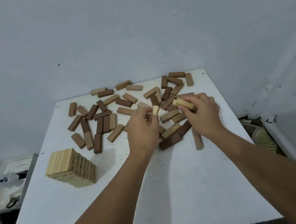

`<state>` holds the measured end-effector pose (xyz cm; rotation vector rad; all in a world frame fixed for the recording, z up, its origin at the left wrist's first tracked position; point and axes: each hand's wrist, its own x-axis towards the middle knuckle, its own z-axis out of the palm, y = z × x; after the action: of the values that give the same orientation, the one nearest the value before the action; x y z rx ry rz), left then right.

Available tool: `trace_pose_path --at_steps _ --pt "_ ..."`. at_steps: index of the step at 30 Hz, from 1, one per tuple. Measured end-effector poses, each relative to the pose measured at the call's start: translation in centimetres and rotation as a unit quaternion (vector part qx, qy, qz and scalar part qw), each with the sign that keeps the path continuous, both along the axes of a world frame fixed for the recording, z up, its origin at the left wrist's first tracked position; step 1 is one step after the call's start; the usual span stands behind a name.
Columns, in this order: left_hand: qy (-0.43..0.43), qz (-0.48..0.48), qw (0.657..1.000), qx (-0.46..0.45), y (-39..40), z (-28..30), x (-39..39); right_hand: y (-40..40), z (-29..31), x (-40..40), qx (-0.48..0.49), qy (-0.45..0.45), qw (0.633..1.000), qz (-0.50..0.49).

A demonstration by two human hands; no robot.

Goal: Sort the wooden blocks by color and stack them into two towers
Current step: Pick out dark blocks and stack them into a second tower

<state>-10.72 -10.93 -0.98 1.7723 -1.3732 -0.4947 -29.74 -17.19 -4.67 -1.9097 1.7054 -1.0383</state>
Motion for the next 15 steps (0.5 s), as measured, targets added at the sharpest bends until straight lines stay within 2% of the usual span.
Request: trace_pose_path --at_steps 4,10,15 --pt "0.004 -0.010 0.999 0.032 4.4 -0.6 0.0 4.6 0.9 1.5 -0.024 0.029 0.999 -0.014" --pt "-0.034 -0.028 0.998 0.045 11.0 -1.6 1.6 12.7 0.0 3.3 -0.028 0.064 0.998 -0.012" --pt "-0.042 -0.084 0.993 0.073 13.9 -2.4 3.4 16.6 -1.7 4.5 0.009 0.065 0.996 0.056"
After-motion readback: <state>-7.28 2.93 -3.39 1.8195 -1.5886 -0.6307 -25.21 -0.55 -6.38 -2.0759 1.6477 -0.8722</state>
